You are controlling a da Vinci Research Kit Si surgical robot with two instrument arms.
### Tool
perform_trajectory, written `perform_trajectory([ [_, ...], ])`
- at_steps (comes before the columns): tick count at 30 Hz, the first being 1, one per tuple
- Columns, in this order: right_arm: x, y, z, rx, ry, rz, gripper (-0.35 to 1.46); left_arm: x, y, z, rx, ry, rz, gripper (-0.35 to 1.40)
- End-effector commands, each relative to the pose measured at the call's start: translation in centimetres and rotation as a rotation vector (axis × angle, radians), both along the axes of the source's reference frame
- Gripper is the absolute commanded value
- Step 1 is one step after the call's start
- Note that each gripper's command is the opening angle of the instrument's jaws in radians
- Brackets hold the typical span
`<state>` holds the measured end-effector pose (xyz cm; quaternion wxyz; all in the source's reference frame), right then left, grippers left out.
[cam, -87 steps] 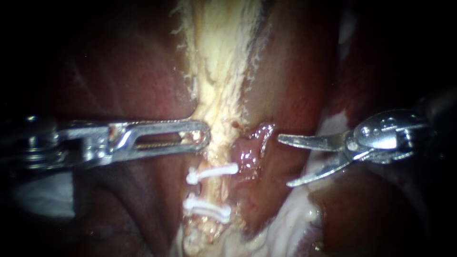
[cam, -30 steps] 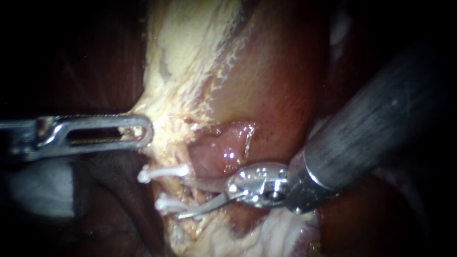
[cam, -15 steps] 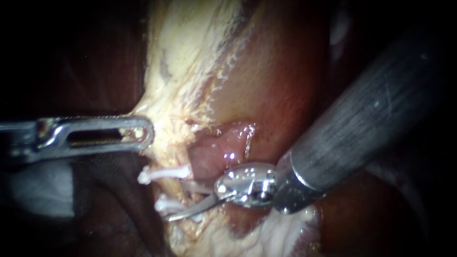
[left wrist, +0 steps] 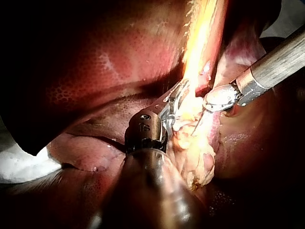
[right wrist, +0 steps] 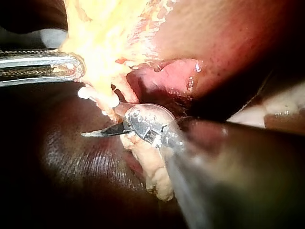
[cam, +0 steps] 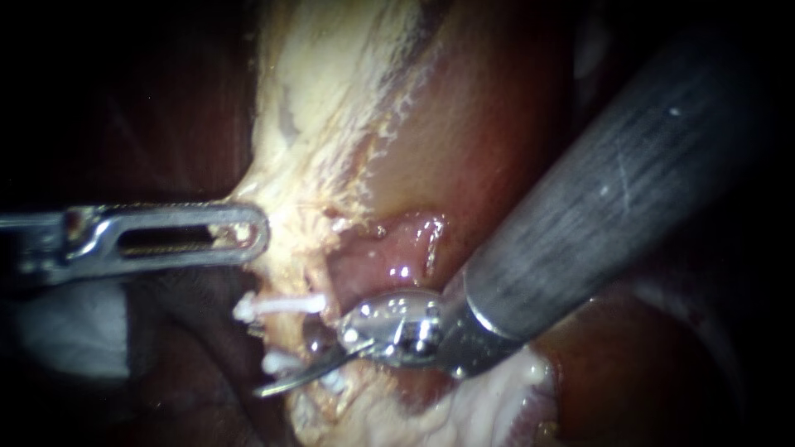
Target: Go to the cutting position left tube
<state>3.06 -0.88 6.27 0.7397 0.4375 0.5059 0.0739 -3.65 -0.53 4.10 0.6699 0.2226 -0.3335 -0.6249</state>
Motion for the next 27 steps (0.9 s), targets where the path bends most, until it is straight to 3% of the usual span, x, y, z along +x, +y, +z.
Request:
perform_trajectory([
  [1,0.02,0.01,0.00,0.001,0.002,0.005,1.38,0.00,0.00,0.00,0.000,0.000,0.000,-0.35],
  [8,0.15,0.04,0.04,0.022,0.008,0.026,1.38,-0.01,0.00,0.00,0.000,0.001,-0.001,-0.35],
  [27,0.32,0.08,0.12,0.086,-0.037,0.045,1.33,-0.03,0.00,0.00,0.001,-0.001,0.000,-0.35],
])
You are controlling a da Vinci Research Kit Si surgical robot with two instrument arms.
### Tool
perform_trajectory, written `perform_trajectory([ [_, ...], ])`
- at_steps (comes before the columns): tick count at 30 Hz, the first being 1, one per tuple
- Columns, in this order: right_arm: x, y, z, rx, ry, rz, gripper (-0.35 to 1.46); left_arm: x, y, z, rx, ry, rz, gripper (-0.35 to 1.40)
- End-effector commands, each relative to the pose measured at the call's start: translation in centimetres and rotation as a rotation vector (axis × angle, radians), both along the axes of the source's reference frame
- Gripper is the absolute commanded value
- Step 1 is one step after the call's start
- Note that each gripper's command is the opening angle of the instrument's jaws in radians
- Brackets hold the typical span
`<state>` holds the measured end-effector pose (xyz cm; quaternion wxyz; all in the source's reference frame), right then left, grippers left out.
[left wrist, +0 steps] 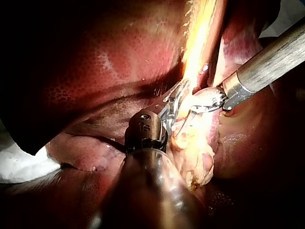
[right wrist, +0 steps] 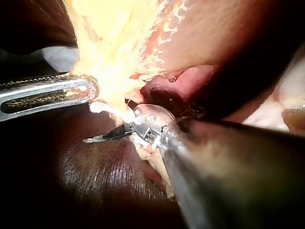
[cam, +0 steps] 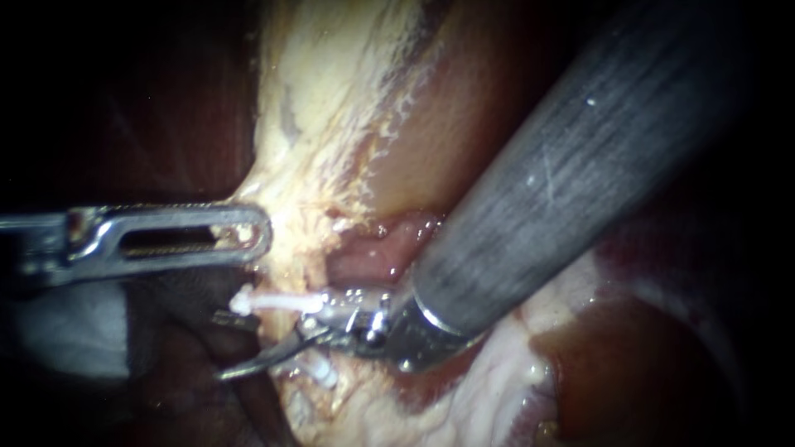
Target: Go to the cutting position left tube
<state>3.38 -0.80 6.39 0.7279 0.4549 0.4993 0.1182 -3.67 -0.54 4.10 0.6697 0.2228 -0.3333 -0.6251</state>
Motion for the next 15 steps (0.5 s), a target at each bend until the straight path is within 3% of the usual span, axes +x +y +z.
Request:
perform_trajectory([
  [1,0.00,0.00,0.00,0.004,-0.003,0.001,1.33,0.00,0.00,0.00,0.000,-0.001,0.000,-0.35],
  [15,0.01,-0.01,0.03,0.002,-0.003,0.001,1.33,-0.01,0.00,0.00,0.000,0.000,0.000,-0.35],
])
